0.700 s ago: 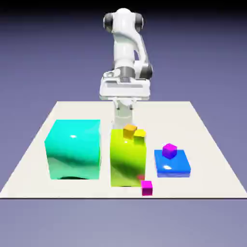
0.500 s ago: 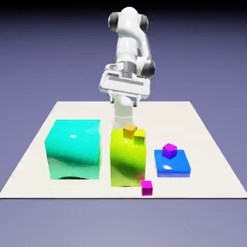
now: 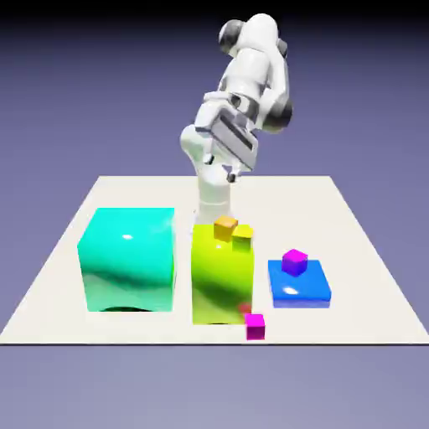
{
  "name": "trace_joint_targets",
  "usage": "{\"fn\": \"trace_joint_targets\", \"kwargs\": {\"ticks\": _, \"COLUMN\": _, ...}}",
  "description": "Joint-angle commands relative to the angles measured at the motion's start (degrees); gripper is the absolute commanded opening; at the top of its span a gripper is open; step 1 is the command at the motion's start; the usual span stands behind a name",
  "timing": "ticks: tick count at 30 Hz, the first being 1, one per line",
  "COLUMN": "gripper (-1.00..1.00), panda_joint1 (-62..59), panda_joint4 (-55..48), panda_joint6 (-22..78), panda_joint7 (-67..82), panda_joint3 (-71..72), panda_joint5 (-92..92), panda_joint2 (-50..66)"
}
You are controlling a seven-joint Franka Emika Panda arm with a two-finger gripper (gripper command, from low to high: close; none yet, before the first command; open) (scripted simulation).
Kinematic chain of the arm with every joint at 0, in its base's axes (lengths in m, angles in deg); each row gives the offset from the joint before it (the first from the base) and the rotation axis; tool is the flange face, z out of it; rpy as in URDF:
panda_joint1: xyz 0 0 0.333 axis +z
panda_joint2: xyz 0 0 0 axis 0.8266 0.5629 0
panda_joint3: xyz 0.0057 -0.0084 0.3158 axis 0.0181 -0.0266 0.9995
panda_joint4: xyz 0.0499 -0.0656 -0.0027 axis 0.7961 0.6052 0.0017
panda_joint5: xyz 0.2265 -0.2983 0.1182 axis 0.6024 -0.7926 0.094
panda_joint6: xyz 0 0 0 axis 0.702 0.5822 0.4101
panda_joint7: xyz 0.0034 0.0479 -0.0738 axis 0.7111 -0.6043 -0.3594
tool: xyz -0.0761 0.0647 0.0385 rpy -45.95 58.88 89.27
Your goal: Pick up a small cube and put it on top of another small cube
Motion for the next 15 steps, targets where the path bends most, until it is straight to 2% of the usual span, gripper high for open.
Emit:
{"fn": "trace_joint_targets", "kwargs": {"ticks": 1, "gripper": 0.00, "panda_joint1": -2.0, "panda_joint4": -0.9, "panda_joint6": 1.0, "panda_joint7": 2.5, "panda_joint3": 2.0, "panda_joint5": 0.3, "panda_joint2": -0.1}}
{"fn": "trace_joint_targets", "kwargs": {"ticks": 15, "gripper": 0.00, "panda_joint1": -29.7, "panda_joint4": -13.0, "panda_joint6": 14.7, "panda_joint7": 37.4, "panda_joint3": 30.7, "panda_joint5": 4.3, "panda_joint2": -2.1}}
